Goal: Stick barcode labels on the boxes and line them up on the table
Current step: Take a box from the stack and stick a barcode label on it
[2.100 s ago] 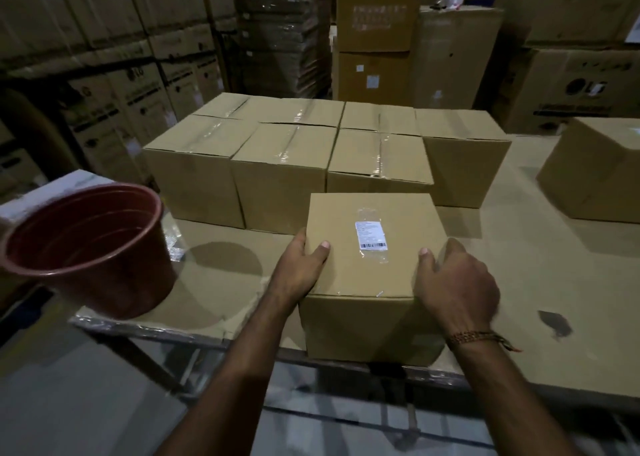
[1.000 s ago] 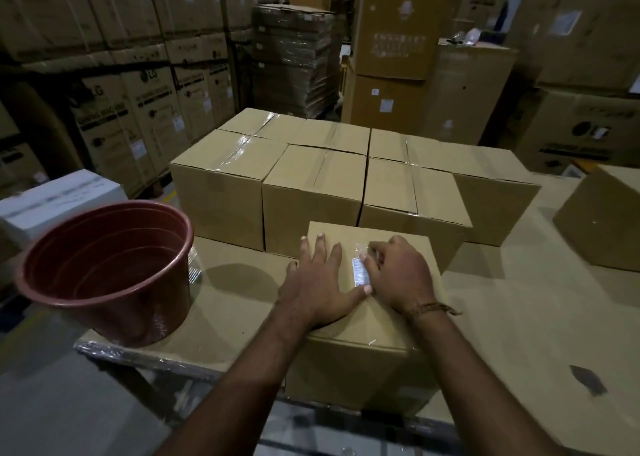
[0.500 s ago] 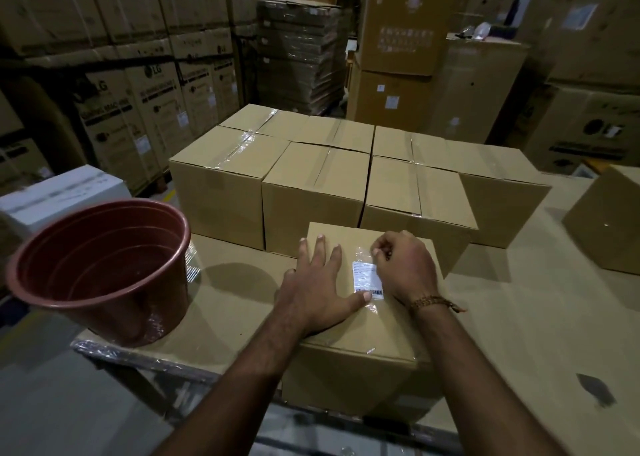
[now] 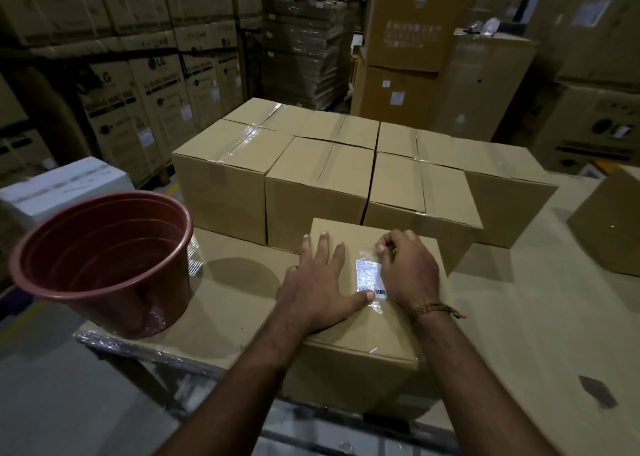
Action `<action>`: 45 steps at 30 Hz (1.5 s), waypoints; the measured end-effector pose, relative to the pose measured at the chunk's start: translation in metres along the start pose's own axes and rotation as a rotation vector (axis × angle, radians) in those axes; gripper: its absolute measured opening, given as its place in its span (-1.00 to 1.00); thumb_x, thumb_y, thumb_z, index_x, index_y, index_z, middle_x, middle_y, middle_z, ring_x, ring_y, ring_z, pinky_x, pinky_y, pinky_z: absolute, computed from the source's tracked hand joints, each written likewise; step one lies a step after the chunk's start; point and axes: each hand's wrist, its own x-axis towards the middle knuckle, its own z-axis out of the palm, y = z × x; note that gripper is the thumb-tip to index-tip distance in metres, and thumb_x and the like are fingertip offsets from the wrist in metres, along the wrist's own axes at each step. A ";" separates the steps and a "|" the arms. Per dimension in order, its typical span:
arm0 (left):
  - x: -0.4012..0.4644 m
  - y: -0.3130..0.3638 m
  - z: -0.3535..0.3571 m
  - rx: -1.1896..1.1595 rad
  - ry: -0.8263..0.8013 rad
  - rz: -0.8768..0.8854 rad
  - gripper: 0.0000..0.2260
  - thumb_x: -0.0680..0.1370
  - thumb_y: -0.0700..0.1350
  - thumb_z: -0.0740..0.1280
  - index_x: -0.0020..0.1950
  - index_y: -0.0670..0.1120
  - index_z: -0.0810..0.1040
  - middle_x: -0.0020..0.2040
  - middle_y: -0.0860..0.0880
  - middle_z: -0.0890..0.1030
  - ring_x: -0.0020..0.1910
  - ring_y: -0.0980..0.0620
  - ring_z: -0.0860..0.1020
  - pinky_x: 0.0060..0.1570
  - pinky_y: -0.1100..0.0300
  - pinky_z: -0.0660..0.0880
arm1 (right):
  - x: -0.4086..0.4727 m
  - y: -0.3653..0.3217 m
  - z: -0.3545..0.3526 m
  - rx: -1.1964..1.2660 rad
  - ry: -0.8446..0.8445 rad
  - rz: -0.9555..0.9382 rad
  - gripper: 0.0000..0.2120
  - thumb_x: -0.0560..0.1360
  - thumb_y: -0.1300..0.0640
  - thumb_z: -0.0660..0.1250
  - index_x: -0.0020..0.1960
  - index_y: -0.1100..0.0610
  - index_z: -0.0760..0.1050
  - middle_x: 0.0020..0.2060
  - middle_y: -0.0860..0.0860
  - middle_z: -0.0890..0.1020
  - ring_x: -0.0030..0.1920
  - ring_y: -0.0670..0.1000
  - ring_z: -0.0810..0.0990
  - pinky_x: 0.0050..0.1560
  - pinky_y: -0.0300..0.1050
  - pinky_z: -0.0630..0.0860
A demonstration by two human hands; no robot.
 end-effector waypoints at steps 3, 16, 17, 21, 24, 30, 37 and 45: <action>-0.001 0.001 -0.001 0.006 -0.002 0.002 -0.03 0.50 0.56 0.14 0.73 0.07 -0.11 0.73 0.01 -0.24 0.68 -0.13 -0.30 0.54 -0.29 0.18 | 0.001 0.002 -0.001 0.022 0.000 0.013 -0.89 0.60 0.13 0.34 -0.10 -0.04 0.54 -0.10 -0.09 0.53 -0.18 0.05 0.54 -0.21 -0.11 0.33; 0.001 0.000 0.001 0.005 -0.006 -0.007 -0.01 0.49 0.58 0.13 0.73 0.09 -0.12 0.72 0.03 -0.26 0.68 -0.12 -0.30 0.53 -0.30 0.19 | -0.002 -0.001 -0.003 0.040 0.009 0.015 -0.88 0.62 0.12 0.32 -0.07 -0.06 0.51 -0.09 -0.11 0.53 -0.16 0.01 0.50 -0.21 -0.12 0.29; 0.001 0.000 0.001 0.005 -0.007 -0.006 -0.01 0.49 0.58 0.13 0.73 0.09 -0.12 0.72 0.03 -0.27 0.68 -0.12 -0.29 0.53 -0.30 0.19 | -0.002 -0.001 -0.002 0.037 0.009 0.009 -0.88 0.63 0.12 0.32 -0.07 -0.06 0.50 -0.09 -0.11 0.53 -0.16 0.01 0.51 -0.22 -0.12 0.28; 0.000 0.000 0.001 0.004 -0.004 -0.007 -0.01 0.49 0.58 0.13 0.73 0.09 -0.12 0.72 0.03 -0.27 0.69 -0.12 -0.29 0.52 -0.30 0.21 | -0.004 -0.001 -0.003 0.039 0.005 -0.003 -0.87 0.64 0.12 0.29 -0.06 -0.06 0.48 -0.10 -0.11 0.55 -0.15 0.01 0.52 -0.21 -0.11 0.29; 0.000 0.000 0.001 0.002 -0.009 -0.010 -0.01 0.48 0.58 0.13 0.73 0.10 -0.13 0.72 0.03 -0.27 0.68 -0.12 -0.29 0.52 -0.30 0.21 | -0.004 -0.002 -0.004 0.042 0.002 -0.008 -0.86 0.64 0.14 0.28 -0.06 -0.05 0.46 -0.11 -0.10 0.56 -0.15 0.03 0.52 -0.22 -0.09 0.27; -0.001 0.000 0.001 0.002 0.002 -0.009 -0.02 0.49 0.58 0.14 0.73 0.09 -0.09 0.73 0.02 -0.24 0.69 -0.12 -0.27 0.50 -0.30 0.23 | -0.006 0.000 -0.004 0.070 0.001 -0.032 -0.86 0.66 0.14 0.25 -0.06 -0.03 0.44 -0.12 -0.10 0.57 -0.17 0.03 0.51 -0.22 -0.08 0.27; -0.001 0.001 0.000 0.003 -0.008 -0.012 -0.01 0.49 0.58 0.13 0.73 0.09 -0.11 0.73 0.02 -0.25 0.69 -0.13 -0.28 0.52 -0.30 0.20 | -0.007 0.000 -0.004 0.130 0.017 -0.019 -0.87 0.68 0.11 0.20 -0.04 -0.04 0.42 -0.18 -0.11 0.59 -0.20 0.02 0.54 -0.25 -0.04 0.38; 0.000 0.001 0.000 0.004 -0.007 -0.008 -0.02 0.49 0.58 0.14 0.73 0.09 -0.09 0.73 0.01 -0.23 0.69 -0.14 -0.26 0.50 -0.31 0.23 | -0.006 0.002 -0.015 0.363 -0.157 0.096 -0.93 0.71 -0.05 0.26 0.19 -0.14 0.45 -0.05 -0.10 0.70 -0.04 0.01 0.68 -0.16 -0.07 0.53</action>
